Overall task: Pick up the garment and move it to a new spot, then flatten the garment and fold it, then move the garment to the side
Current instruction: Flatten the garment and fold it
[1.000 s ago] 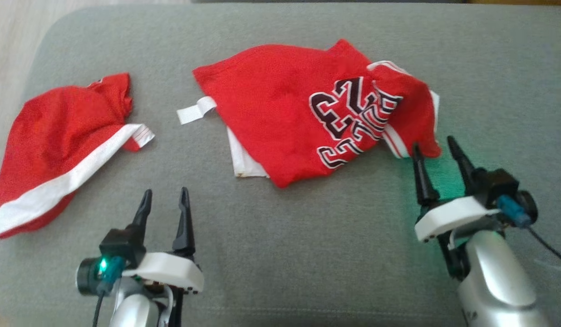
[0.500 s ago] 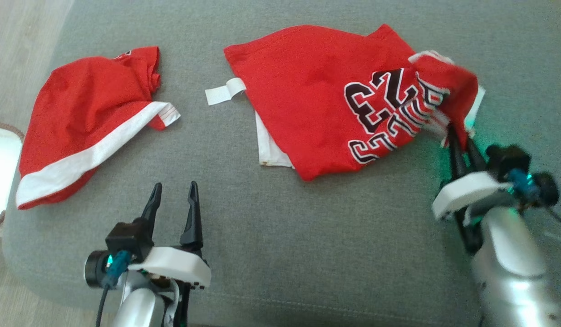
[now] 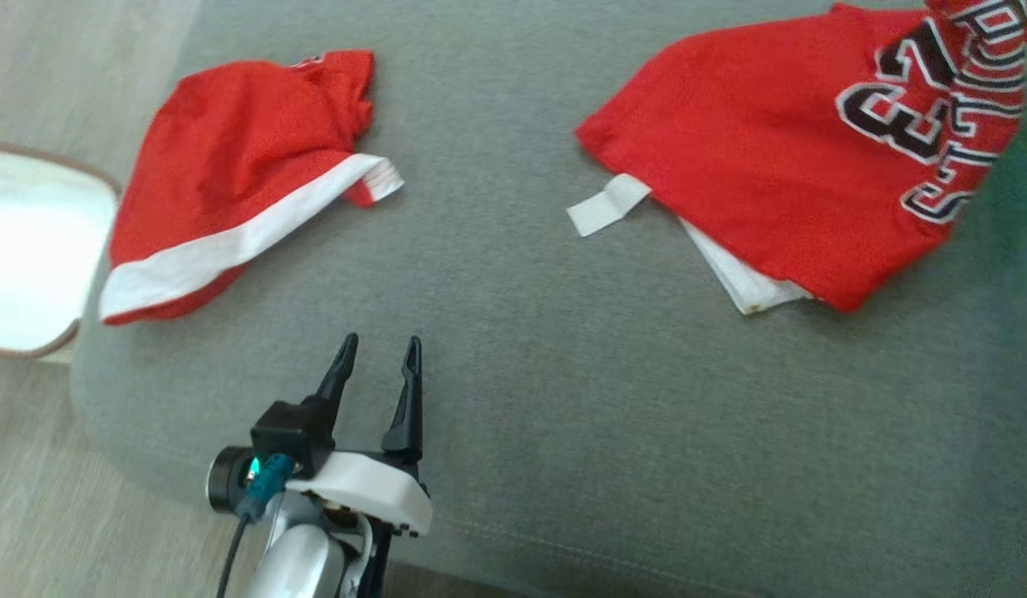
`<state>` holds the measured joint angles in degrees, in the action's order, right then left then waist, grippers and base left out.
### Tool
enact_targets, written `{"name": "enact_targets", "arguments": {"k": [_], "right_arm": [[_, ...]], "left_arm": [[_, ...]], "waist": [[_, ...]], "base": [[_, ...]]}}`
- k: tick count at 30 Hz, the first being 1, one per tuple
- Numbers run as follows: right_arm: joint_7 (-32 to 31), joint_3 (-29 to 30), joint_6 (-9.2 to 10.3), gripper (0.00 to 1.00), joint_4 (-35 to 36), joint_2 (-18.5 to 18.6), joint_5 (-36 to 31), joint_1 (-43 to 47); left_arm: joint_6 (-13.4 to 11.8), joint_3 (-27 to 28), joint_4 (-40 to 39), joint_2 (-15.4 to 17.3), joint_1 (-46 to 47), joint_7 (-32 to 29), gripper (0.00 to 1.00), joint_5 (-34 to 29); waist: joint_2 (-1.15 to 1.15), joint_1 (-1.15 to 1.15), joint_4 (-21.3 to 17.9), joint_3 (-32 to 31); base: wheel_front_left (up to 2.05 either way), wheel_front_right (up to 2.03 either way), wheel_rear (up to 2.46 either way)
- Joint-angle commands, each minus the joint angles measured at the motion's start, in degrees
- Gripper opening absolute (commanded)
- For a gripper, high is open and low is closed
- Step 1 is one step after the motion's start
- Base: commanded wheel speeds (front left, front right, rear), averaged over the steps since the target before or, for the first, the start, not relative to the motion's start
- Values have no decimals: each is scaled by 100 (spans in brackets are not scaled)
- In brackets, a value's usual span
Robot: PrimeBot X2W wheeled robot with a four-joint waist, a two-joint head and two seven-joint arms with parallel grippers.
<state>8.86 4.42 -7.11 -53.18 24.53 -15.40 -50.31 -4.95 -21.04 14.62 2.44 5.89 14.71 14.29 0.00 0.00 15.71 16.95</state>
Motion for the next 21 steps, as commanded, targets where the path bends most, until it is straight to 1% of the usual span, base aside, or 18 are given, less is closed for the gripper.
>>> {"name": "enact_targets", "arguments": {"k": [1, 3, 5, 7, 9, 11, 13, 15, 16, 18, 19, 21], "right_arm": [[-61, -48, -37, 100, 17, 52, -55, -69], [-10, 28, -37, 100, -134, 55, -81, -171], [93, 133, -37, 100, -254, -23, -122, -159], [240, 195, -37, 100, -354, -168, -148, -77], [431, 194, -37, 100, -400, -409, -73, 28], [556, 31, -37, 100, -368, -756, 55, 194], [601, -304, -37, 100, -257, -1124, 212, 427], [609, -702, -37, 100, 128, -1485, 534, 749], [610, -954, -37, 100, 311, -1607, 681, 962], [611, -1247, -37, 100, 646, -1761, 1084, 1388], [611, -1247, -37, 100, 646, -1761, 1084, 1388], [612, -1459, -37, 100, 909, -1839, 1434, 1767]], "left_arm": [[12, 147, -147, 43, 81, 29, 100, -8], [4, 116, -138, 43, 67, 29, 100, 4], [-37, 107, -134, 43, 47, 29, 100, 30], [-71, 94, -130, 43, 44, 29, 100, 40], [-73, 92, -126, 43, 64, 29, 100, 18], [-68, 117, -114, 43, 75, 29, 100, -3], [-58, 137, -104, 43, 87, 29, 100, -31], [-58, 151, -111, 43, 101, 29, 100, -43], [-58, 155, -111, 43, 104, 29, 100, -47], [-40, 148, -106, 43, 104, 29, 100, -53], [-40, 148, -106, 43, 104, 29, 100, -53], [-21, 125, -96, 43, 95, 29, 100, -56]], "waist": [[0, 0, 108, 35], [0, 0, 128, 26], [0, 0, 94, -2], [0, 0, 16, -32], [0, 0, -94, -69], [0, 0, -209, -121], [0, 0, -314, -163], [0, 0, -396, -190], [0, 0, -431, -199], [0, 0, -473, -219], [0, 0, -473, -219], [0, 0, -496, -239]], "base": [[0, 0, 0], [0, 0, 0], [0, 0, 0], [0, 0, 0], [0, 0, 0], [0, 0, 0], [0, 0, 0], [0, 0, 0], [0, 0, 0], [0, 0, 0], [0, 0, 0], [0, 0, 0]]}}
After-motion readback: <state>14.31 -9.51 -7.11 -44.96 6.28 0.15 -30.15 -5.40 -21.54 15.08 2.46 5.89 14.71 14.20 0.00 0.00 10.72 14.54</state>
